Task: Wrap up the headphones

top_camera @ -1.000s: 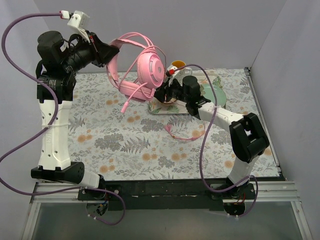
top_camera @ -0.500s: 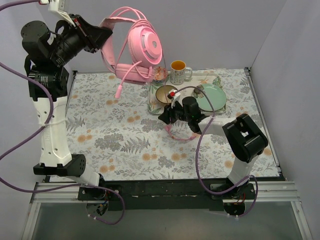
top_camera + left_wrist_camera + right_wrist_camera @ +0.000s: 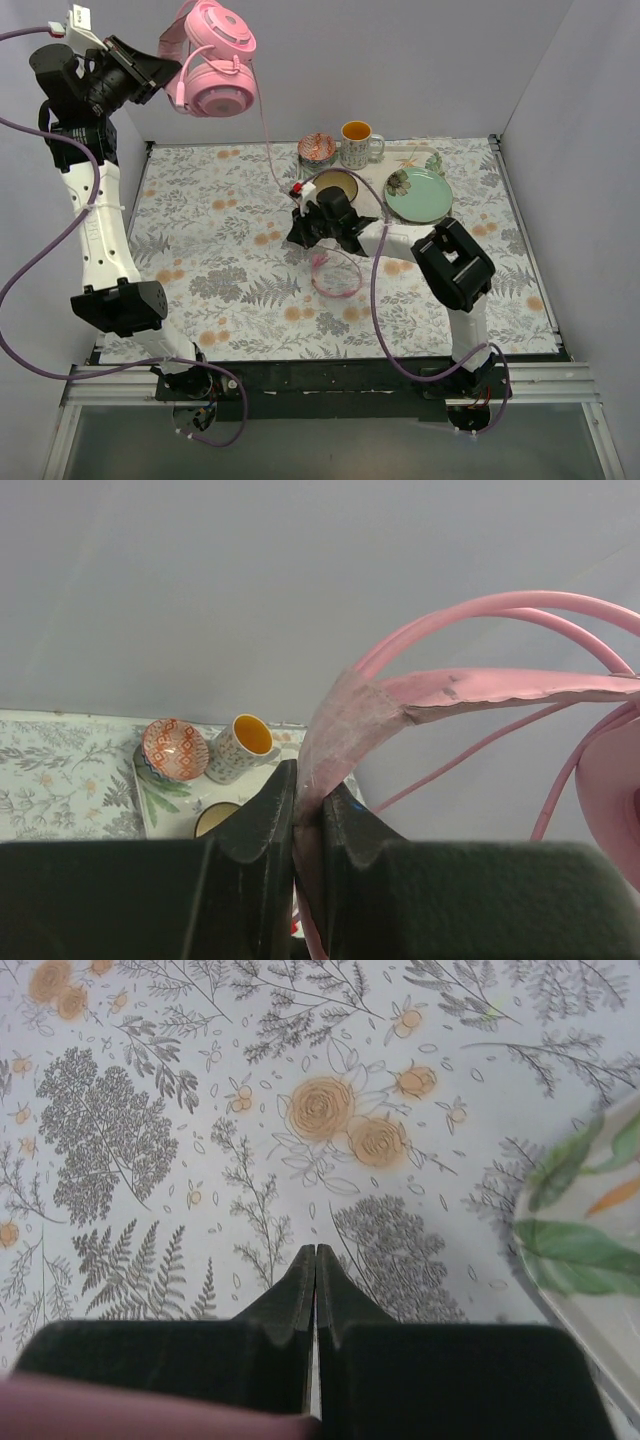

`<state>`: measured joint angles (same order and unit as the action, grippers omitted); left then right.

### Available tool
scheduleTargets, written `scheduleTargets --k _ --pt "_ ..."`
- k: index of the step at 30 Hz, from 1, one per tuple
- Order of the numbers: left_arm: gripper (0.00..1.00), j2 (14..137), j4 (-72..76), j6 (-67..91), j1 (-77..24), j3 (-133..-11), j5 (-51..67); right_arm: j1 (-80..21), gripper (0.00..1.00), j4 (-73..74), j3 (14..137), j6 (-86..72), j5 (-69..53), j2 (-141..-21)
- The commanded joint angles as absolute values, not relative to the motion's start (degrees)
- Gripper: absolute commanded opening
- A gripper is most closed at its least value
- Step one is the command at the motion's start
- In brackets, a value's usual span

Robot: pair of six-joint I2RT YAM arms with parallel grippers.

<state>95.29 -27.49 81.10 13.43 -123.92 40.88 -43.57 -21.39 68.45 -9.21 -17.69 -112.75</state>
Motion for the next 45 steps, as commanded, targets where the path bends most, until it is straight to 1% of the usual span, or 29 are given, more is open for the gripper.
scheduleTargets --k 1,2,3,5,6,7,10,12,15,17,20,21,22,24,25,29,31,33,38,40,43,45 --pt "0.0 91.76 -22.24 85.09 14.24 -124.02 36.94 -49.29 0.01 -6.88 79.7 -7.04 -15.12 -116.71" --pt "0.0 91.67 -22.24 83.6 14.33 -123.75 34.39 -50.35 0.01 -5.2 82.15 -5.12 -14.77 -116.98" --pt "0.0 91.76 -22.06 82.37 14.5 -123.49 28.8 -51.49 0.01 -2.05 83.22 -4.14 -14.33 -117.07" --pt "0.0 91.76 -21.1 77.88 14.5 -122.09 23.06 -55.01 0.01 -0.09 84.81 -2.21 -12.49 -116.9" --pt "0.0 91.67 -20.22 76.39 14.5 -121.3 20.68 -56.15 0.01 4.26 86.38 -0.98 -11.87 -116.81" --pt "0.0 91.5 -18.21 74.72 14.41 -120.33 15.35 -58.25 0.01 5.7 87.09 -0.62 -10.65 -116.63" --pt "0.0 91.67 -14.17 70.76 14.5 -116.12 8.99 -62.48 0.01 13.07 91.57 -0.18 -9.23 -117.42" --pt "0.0 91.76 -12.4 68.56 14.41 -112.34 7.39 -65.28 0.01 16.77 96.12 2.19 -8.7 -118.12" --pt "0.0 91.32 -7.66 64.96 13.71 -106.27 3.17 -68.1 0.01 23.71 100.62 4.04 -7.91 -119.44" --pt "0.0 91.06 -4.84 62.33 12.75 -103.73 0.72 -68.82 0.01 28.53 105.8 5.01 -7.91 -120.49" --pt "0.0 88.95 2.35 53.46 8.63 -95.91 -5.17 -69.26 0.01 35.03 112.75 5.36 -9.66 -121.64" --pt "0.0 88.42 4.46 46.65 6.09 -91.63 -8.58 -69.17 0.01 36.81 114.16 5.8 -9.84 -121.55" --pt "0.0 87.29 9.18 43.45 4.85 -89.06 -9.92 -69.26 0.01 39.18 115.74 6.15 -8.71 -121.29" --pt "0.0 86.23 13.51 37.12 2.48 -84.92 -12.55 -69.26 0.01 45.59 119.34 7.38 -5.47 -120.33" --pt "0.0 85.35 17.1 32.22 2.03 -81.07 -13.0 -69.17 0.01 47.36 120.05 7.82 -1.36 -118.67" --pt "0.0 82.63 24.6 22.08 0.79 -73.05 -13.1 -68.91 0.01 53.17 120.94 9.32 11.31 -112.51" --pt "0.0 81.92 25.14 19.35 -1.04 -71.37 -11.79 -67.86 0.01 53.88 120.94 9.67 18.06 -109.18" --pt "0.0 80.86 24.26 17.76 -1.93 -70.14 -10.73 -66.11 0.01 53.88 121.46 10.28 21.34 -107.41" --pt "0.0 78.66 18.03 13.1 -5.27 -69.08 -9.14 -62.94 0.01 53.27 122.86 12.74 34.0 -103.28" --pt "0.0 78.22 13.83 11.52 -6.68 -69.34 -8.44 -61.27 0.01 51.86 123.75 14.58 36.2 -101.53" --pt "0.0 77.7 8.29 10.37 -8.61 -69.61 -6.6 -59.24 0.01 45.2 122.44 17.22 36.91 -98.45" --pt "0.0 77.35 4.07 11.15 -9.57 -71.09 -2.83 -58.1 0.01 39.92 121.65 20.03 37.61 -97.04"
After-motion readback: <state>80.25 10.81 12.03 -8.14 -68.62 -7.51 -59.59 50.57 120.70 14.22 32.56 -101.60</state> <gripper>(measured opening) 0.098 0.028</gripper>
